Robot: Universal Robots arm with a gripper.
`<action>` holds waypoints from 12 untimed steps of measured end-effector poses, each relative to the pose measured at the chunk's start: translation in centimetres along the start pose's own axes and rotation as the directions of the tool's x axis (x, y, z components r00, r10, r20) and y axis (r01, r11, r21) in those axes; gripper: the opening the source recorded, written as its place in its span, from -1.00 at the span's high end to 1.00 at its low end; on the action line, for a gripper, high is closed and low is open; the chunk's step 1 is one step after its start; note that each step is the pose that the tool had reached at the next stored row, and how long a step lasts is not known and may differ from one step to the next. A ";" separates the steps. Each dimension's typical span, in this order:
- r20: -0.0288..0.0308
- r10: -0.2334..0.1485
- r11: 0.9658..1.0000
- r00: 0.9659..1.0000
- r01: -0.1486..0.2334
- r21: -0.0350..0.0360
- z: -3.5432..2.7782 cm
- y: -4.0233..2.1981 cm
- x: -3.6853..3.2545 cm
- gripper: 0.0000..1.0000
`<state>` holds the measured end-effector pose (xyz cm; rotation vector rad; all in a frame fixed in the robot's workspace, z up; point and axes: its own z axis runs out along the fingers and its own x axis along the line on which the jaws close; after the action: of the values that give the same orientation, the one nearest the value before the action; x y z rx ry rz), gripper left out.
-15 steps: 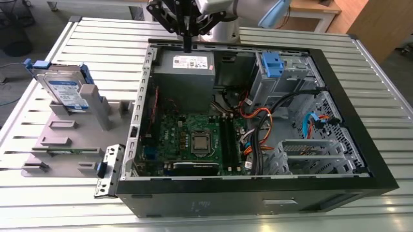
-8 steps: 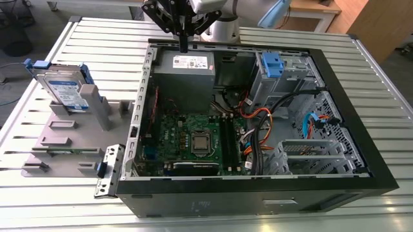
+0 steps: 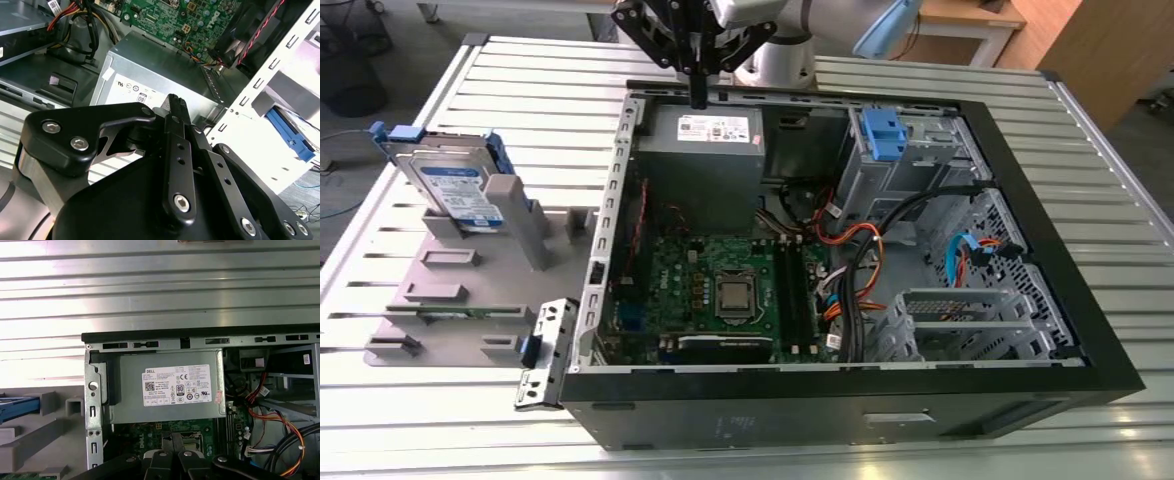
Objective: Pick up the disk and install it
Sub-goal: 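Reach for the disk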
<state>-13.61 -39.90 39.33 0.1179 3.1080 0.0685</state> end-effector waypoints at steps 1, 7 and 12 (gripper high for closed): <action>0.000 0.000 1.000 1.000 0.000 0.000 0.00 0.00 0.04 0.79; 0.000 0.000 1.000 1.000 0.000 0.000 -0.01 -0.02 0.32 0.79; 0.000 0.000 1.000 1.000 0.000 0.000 -0.02 -0.04 0.59 0.79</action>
<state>-14.20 -39.89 39.33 0.1177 3.1080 0.0685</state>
